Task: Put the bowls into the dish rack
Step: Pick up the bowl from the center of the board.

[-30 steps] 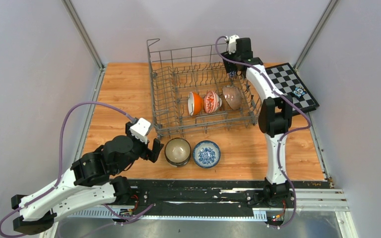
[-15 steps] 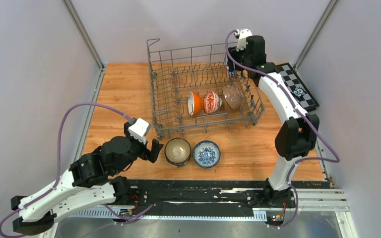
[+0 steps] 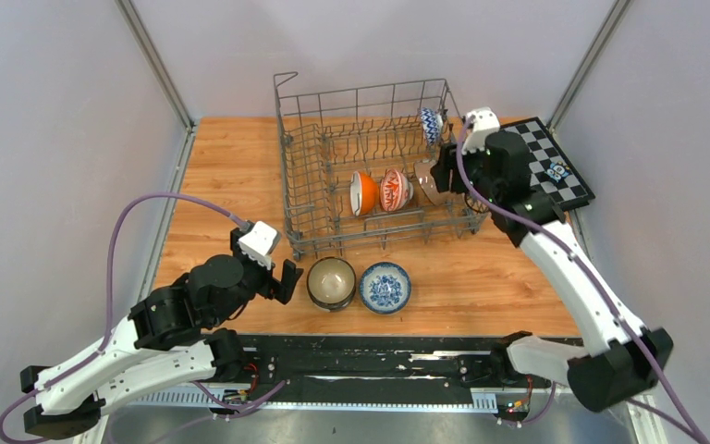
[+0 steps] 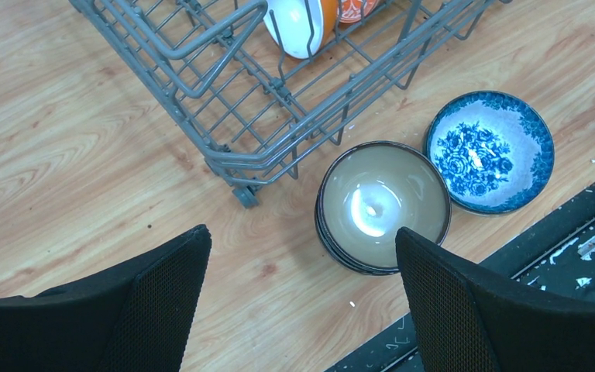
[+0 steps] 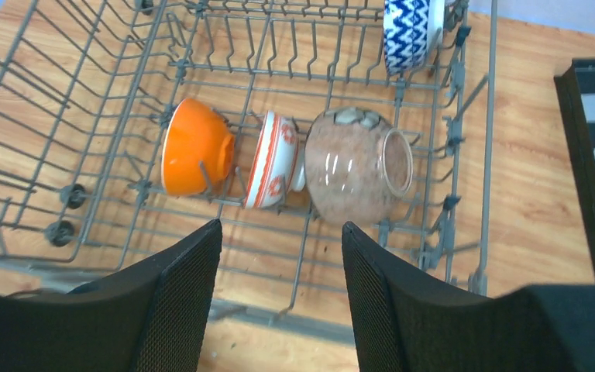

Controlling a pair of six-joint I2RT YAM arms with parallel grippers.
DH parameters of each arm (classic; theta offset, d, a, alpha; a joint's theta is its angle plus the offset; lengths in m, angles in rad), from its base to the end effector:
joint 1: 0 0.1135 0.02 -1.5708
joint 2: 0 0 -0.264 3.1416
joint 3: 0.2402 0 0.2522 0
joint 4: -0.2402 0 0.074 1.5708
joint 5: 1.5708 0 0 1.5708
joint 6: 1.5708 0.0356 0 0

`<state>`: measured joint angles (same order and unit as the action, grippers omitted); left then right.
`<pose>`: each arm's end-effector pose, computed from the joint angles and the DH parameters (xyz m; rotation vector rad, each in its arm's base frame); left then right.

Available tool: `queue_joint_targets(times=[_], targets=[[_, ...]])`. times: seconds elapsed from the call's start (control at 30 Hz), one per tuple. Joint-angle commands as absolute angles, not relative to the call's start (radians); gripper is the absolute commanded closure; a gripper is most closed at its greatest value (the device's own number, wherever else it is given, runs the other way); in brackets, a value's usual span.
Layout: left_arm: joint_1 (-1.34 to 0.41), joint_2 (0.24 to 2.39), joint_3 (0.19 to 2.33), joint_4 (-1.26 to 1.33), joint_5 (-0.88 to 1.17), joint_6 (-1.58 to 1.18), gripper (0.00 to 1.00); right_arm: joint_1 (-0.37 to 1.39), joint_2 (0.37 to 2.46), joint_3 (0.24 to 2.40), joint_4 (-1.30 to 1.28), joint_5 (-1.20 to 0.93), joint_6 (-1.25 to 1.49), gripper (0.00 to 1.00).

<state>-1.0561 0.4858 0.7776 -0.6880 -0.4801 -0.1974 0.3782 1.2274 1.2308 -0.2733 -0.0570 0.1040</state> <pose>0.0642 -0.0801 0.3240 0.5128 1.8684 -0.3675 0.2608 0.1058 0.3937 -0.2938 1.8347 0.3889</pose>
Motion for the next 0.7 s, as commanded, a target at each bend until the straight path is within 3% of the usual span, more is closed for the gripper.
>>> queue_joint_targets(times=[0.0,0.3,0.67], targets=[[-1.052,0.469,0.772,-0.697,-0.499,-0.198,0.10,0.402,1.075,1.111,-0.355,-0.082,0.205,0.40],[-1.051,0.461,0.771,-0.696,-0.501,-0.199,0.09,0.468,0.934,1.001,-0.528,-0.134,0.260,0.45],[-1.052,0.463,0.772,-0.702,-0.509,-0.204,0.09,0.697,0.983,0.893,-0.618,-0.021,0.306,0.50]])
